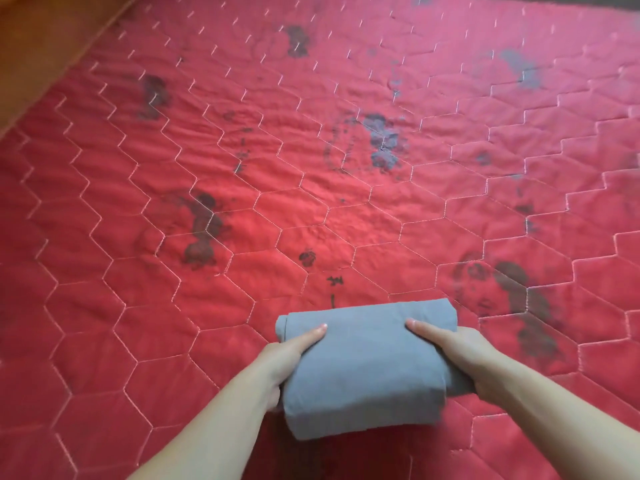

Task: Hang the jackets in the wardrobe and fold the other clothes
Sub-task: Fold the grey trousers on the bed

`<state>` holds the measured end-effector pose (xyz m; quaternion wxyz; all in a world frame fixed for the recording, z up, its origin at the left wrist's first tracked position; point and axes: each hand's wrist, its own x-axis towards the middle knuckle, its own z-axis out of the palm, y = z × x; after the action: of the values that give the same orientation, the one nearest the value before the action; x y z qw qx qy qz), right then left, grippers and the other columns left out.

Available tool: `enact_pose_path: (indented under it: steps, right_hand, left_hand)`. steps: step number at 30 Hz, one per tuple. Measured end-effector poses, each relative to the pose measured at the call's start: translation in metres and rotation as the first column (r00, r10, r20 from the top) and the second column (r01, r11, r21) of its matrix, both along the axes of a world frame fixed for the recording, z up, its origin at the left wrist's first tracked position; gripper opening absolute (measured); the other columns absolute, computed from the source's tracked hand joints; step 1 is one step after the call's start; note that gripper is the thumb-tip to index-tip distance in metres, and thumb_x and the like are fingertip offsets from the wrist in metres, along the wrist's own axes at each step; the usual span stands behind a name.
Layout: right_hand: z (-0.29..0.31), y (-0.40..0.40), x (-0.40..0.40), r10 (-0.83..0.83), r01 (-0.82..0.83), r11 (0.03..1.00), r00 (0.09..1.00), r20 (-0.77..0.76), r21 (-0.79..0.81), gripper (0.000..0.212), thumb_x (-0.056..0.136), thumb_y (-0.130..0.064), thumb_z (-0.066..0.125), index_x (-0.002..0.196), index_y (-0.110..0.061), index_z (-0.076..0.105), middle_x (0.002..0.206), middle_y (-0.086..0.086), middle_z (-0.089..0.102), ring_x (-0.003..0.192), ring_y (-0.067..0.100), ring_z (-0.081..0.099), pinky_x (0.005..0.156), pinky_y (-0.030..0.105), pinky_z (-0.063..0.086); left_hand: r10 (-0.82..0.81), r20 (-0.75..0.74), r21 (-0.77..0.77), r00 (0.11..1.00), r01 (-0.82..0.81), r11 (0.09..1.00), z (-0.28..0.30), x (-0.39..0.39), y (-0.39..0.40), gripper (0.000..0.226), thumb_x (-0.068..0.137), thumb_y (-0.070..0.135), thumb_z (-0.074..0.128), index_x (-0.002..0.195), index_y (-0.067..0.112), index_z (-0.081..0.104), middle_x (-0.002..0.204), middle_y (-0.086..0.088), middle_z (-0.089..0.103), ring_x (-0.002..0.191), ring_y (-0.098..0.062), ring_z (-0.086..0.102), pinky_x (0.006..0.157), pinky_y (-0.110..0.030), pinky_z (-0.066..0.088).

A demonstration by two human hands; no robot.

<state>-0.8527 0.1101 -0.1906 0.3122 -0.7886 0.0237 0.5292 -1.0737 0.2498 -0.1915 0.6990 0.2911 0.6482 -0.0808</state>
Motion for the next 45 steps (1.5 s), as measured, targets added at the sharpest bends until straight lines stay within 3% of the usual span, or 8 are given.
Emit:
enact_pose_path:
  steps: [6, 14, 19, 22, 31, 35, 41, 45]
  right_hand:
    - [0.132, 0.033, -0.027, 0.057, -0.073, 0.970, 0.996, 0.074, 0.231, 0.045, 0.061, -0.044, 0.087, 0.092, -0.015, 0.072, 0.073, -0.006, 0.075, 0.062, 0.012, 0.072, 0.050, 0.021, 0.050]
    - [0.409, 0.111, -0.173, 0.384, -0.422, 0.783, 0.906, 0.179, 0.457, 0.050, 0.060, -0.047, 0.087, 0.090, -0.011, 0.070, 0.080, 0.007, 0.074, 0.072, 0.023, 0.071, 0.059, 0.029, 0.054]
    - [0.515, 0.132, -0.343, 0.594, -0.620, 0.583, 0.766, 0.246, 0.525, 0.061, 0.057, -0.049, 0.088, 0.095, -0.007, 0.067, 0.087, 0.011, 0.073, 0.078, 0.028, 0.071, 0.067, 0.036, 0.058]
    - [0.549, 0.138, -0.462, 0.685, -0.702, 0.443, 0.666, 0.293, 0.558, 0.062, 0.054, -0.049, 0.089, 0.094, -0.007, 0.067, 0.086, 0.010, 0.074, 0.077, 0.028, 0.071, 0.067, 0.037, 0.058]
    - [0.592, 0.096, -0.836, 0.908, -0.772, 0.057, 0.304, 0.289, 0.633, 0.059, 0.052, -0.046, 0.091, 0.089, -0.008, 0.066, 0.079, 0.010, 0.074, 0.068, 0.027, 0.072, 0.053, 0.033, 0.058]
    - [0.600, 0.057, -0.967, 0.954, -0.732, -0.104, 0.119, 0.276, 0.673, 0.051, 0.056, -0.041, 0.091, 0.088, -0.007, 0.068, 0.063, 0.004, 0.073, 0.053, 0.023, 0.071, 0.043, 0.029, 0.054]
    - [0.610, 0.009, -1.118, 0.945, -0.654, -0.317, -0.161, 0.284, 0.687, 0.058, 0.057, -0.043, 0.089, 0.095, -0.007, 0.066, 0.091, 0.012, 0.072, 0.082, 0.032, 0.070, 0.078, 0.045, 0.058]
    - [0.625, -0.005, -1.199, 0.910, -0.566, -0.406, -0.322, 0.261, 0.717, 0.062, 0.059, -0.041, 0.089, 0.102, -0.003, 0.065, 0.097, 0.015, 0.071, 0.086, 0.033, 0.069, 0.083, 0.047, 0.057]
  left_hand:
    - [0.147, 0.170, 0.277, 0.974, -0.190, 0.942, 0.135, -0.040, 0.010, 0.059, 0.067, 0.042, 0.085, 0.108, 0.004, 0.066, 0.092, -0.012, 0.076, 0.082, -0.029, 0.074, 0.069, -0.039, 0.060]
    - [0.406, 0.222, 0.581, 0.887, -0.454, 0.675, 0.414, -0.215, -0.001, 0.076, 0.062, 0.056, 0.083, 0.115, 0.006, 0.061, 0.101, -0.013, 0.073, 0.089, -0.030, 0.071, 0.086, -0.045, 0.057]
    - [0.577, 0.261, 0.608, 0.774, -0.596, 0.524, 0.520, -0.386, -0.053, 0.075, 0.064, 0.061, 0.079, 0.119, 0.014, 0.062, 0.103, -0.006, 0.073, 0.090, -0.023, 0.071, 0.069, -0.031, 0.053]
    - [0.664, 0.319, 0.590, 0.677, -0.690, 0.420, 0.553, -0.496, -0.094, 0.058, 0.067, 0.058, 0.079, 0.108, 0.017, 0.070, 0.090, -0.002, 0.077, 0.074, -0.017, 0.074, 0.055, -0.023, 0.050]
    - [0.881, 0.374, 0.647, 0.288, -0.762, -0.025, 0.584, -0.803, -0.243, 0.053, 0.067, 0.055, 0.080, 0.099, 0.014, 0.071, 0.081, -0.003, 0.076, 0.071, -0.019, 0.074, 0.061, -0.026, 0.054]
    - [0.907, 0.412, 0.609, 0.086, -0.766, -0.204, 0.587, -0.893, -0.319, 0.065, 0.055, 0.061, 0.085, 0.103, 0.020, 0.071, 0.090, -0.003, 0.077, 0.080, -0.020, 0.074, 0.075, -0.033, 0.056]
    - [0.895, 0.418, 0.664, -0.155, -0.620, -0.418, 0.602, -0.972, -0.393, 0.078, 0.047, 0.061, 0.088, 0.108, 0.017, 0.069, 0.091, -0.005, 0.077, 0.087, -0.023, 0.074, 0.082, -0.036, 0.057]
    - [0.852, 0.489, 0.714, -0.190, -0.473, -0.516, 0.618, -0.997, -0.420, 0.083, 0.049, 0.054, 0.090, 0.121, 0.024, 0.060, 0.100, 0.001, 0.076, 0.088, -0.016, 0.073, 0.062, -0.028, 0.058]
